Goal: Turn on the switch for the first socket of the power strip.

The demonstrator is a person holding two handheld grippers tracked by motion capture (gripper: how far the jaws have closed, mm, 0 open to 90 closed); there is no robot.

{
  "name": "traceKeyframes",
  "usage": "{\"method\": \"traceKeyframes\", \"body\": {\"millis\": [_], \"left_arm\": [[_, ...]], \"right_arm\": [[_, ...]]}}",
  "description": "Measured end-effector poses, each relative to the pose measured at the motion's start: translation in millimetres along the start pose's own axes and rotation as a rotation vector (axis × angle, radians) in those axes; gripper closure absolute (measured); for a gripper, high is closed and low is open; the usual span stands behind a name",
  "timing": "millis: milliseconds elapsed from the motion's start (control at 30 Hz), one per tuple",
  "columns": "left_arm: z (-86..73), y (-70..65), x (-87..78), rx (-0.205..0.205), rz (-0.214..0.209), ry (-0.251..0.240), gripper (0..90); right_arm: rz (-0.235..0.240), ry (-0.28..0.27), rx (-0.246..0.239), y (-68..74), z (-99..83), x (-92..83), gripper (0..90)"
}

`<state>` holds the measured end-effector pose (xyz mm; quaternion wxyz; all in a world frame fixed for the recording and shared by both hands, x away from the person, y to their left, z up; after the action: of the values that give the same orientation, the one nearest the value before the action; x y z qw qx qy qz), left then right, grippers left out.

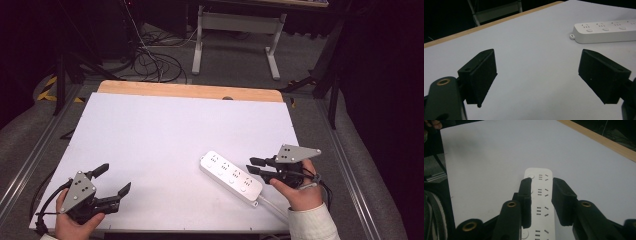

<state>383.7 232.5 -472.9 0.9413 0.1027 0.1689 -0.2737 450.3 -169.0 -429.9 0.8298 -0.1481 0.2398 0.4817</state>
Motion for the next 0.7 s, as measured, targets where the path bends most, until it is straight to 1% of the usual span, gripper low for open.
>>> {"method": "traceKeyframes", "body": {"millis": [33, 67, 100, 133, 167, 267, 367, 400, 467, 500, 533, 567, 600, 633, 667, 700], "left_arm": [[0.0, -0.1, 0.0, 0.000, 0.000, 0.000, 15.8], [0.0, 0.0, 0.0, 0.002, 0.000, 0.001, 15.8], [0.0, -0.1, 0.0, 0.002, 0.000, 0.001, 15.8], [0.0, -0.1, 0.0, 0.002, -0.001, 0.001, 15.8], [-0.1, 0.0, 0.0, 0.002, 0.000, 0.001, 15.8], [-0.5, 0.1, 0.2, 0.004, 0.000, 0.005, 16.0], [-1.1, 0.4, 0.6, 0.012, 0.006, 0.014, 16.4], [-1.3, 0.1, 0.9, 0.010, 0.006, 0.015, 16.5], [-1.3, -0.4, 1.3, 0.009, 0.005, 0.014, 16.6], [-1.3, -0.5, 1.2, 0.009, 0.005, 0.014, 16.6], [-1.1, -0.3, 1.1, 0.014, 0.004, 0.014, 16.6], [-1.2, -0.3, 1.0, 0.010, 0.005, 0.013, 16.6], [-1.3, -0.3, 1.0, 0.009, 0.005, 0.014, 16.6], [-1.4, -0.3, 1.1, 0.010, 0.005, 0.015, 16.7], [-1.5, -0.2, 1.1, 0.010, 0.005, 0.015, 16.6], [-1.3, -0.3, 1.0, 0.009, 0.005, 0.014, 16.6]], "right_arm": [[0.000, 0.000, 0.000, 0.0, 0.0, 0.0, 74.5], [0.011, 0.028, 0.004, 0.7, -1.5, 1.6, 79.7], [0.003, 0.042, -0.011, -0.3, -2.3, 1.9, 82.9], [0.003, 0.042, -0.011, -0.3, -2.3, 1.9, 82.9], [0.006, 0.068, -0.003, -0.2, -4.4, 2.4, 90.0], [0.003, 0.093, -0.024, -0.4, -6.2, 3.4, 90.0], [0.015, 0.104, -0.024, 0.8, -7.1, 4.6, 90.0], [0.019, 0.117, -0.022, 1.5, -8.3, 5.4, 90.0], [0.010, 0.144, -0.029, 1.3, -10.8, 7.2, 90.0], [-0.004, 0.178, -0.042, 0.7, -13.9, 9.1, 90.0], [-0.004, 0.178, -0.042, 0.7, -13.9, 9.1, 90.0], [-0.012, 0.218, -0.051, 0.7, -17.5, 11.3, 90.0], [-0.012, 0.218, -0.051, 0.7, -17.5, 11.3, 90.0], [-0.010, 0.232, -0.054, 1.2, -18.9, 12.6, 90.0], [-0.002, 0.259, -0.054, 2.8, -21.8, 14.8, 90.0], [-0.002, 0.259, -0.054, 2.8, -21.8, 14.8, 90.0]]}}
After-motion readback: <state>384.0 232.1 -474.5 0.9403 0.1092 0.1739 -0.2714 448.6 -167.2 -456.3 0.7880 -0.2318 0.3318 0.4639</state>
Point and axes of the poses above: each handheld gripper's, and its own axes: x roughly forward along the jaws, z roughly out of its top, y roughly to its left, the point moved 8 cm from there along x, roughly forward along the jaws, and after that the axes turned 1 degree about y, right-handed, at the moved point
